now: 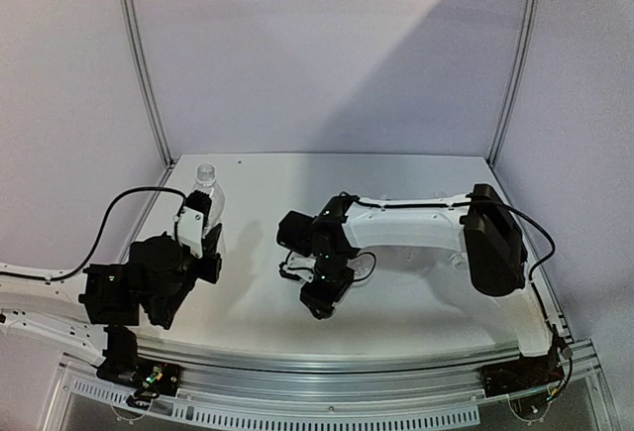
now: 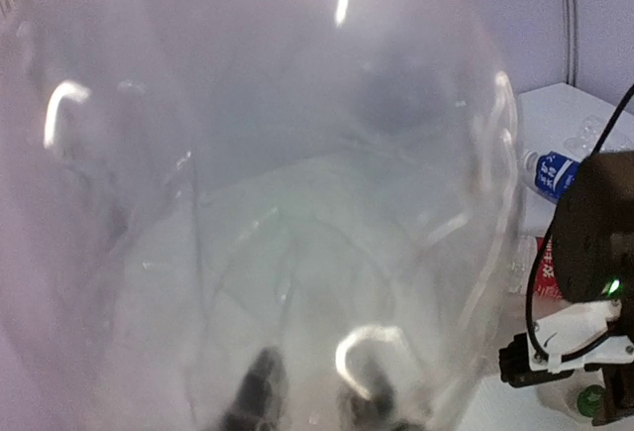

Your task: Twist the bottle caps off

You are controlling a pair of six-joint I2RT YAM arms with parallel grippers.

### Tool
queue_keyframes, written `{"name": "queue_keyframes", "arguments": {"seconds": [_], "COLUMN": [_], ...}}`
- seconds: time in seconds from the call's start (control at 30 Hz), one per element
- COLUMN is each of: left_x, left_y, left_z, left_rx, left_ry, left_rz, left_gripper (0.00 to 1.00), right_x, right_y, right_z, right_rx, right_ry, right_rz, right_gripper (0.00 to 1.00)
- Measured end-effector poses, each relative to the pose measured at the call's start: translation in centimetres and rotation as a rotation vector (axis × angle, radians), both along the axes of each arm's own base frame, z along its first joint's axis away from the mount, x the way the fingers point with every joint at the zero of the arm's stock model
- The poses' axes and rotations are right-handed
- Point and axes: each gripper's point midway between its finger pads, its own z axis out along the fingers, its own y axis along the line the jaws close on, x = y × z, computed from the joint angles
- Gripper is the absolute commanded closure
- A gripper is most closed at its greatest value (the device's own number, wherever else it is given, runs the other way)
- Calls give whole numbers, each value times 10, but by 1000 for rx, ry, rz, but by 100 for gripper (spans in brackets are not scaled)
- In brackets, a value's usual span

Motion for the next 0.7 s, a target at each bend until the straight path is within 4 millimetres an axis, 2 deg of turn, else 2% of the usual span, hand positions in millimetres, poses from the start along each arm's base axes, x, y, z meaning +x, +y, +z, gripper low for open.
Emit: {"name": "queue_keyframes", "arguments": {"seconds": [0.13, 0.2, 0.3, 0.33, 0.37, 0.43, 0.53, 0.57, 0.63, 0.7], "left_x": [0, 0, -2, -3, -4, -5, -8, -10, -13, -15], "left_y": [-6, -13, -27, -32, -39, -51, -66, -72, -80, -84], "left_z": [-6, -7, -7, -8, -10, -16, -27, -31, -34, -34], "left_rx": [17, 13, 4, 1, 0, 9, 21, 24, 16, -6], "left_ry": [12, 17, 25, 29, 34, 50, 80, 93, 111, 120], "left_rz": [-21, -49, -114, -140, -168, -220, -291, -320, -371, -410], "left_gripper": [82, 81, 80, 80, 80, 80, 79, 79, 79, 77], "right_x": [8, 20, 50, 62, 74, 113, 169, 175, 166, 143], "right_y": [1, 4, 4, -1, -10, -46, -92, -99, -92, -74], "right_z": [36, 69, 121, 135, 149, 171, 179, 175, 167, 167], "right_rx": [61, 131, 326, 419, 533, 758, 958, 988, 1011, 1024], "right_ry": [-67, -142, -275, -307, -310, -308, -301, -293, -269, -259], "right_rz": [2, -11, -98, -141, -197, -363, -585, -622, -609, -538], "right_gripper": [33, 31, 19, 3, 1, 1, 1, 1, 1, 1]}}
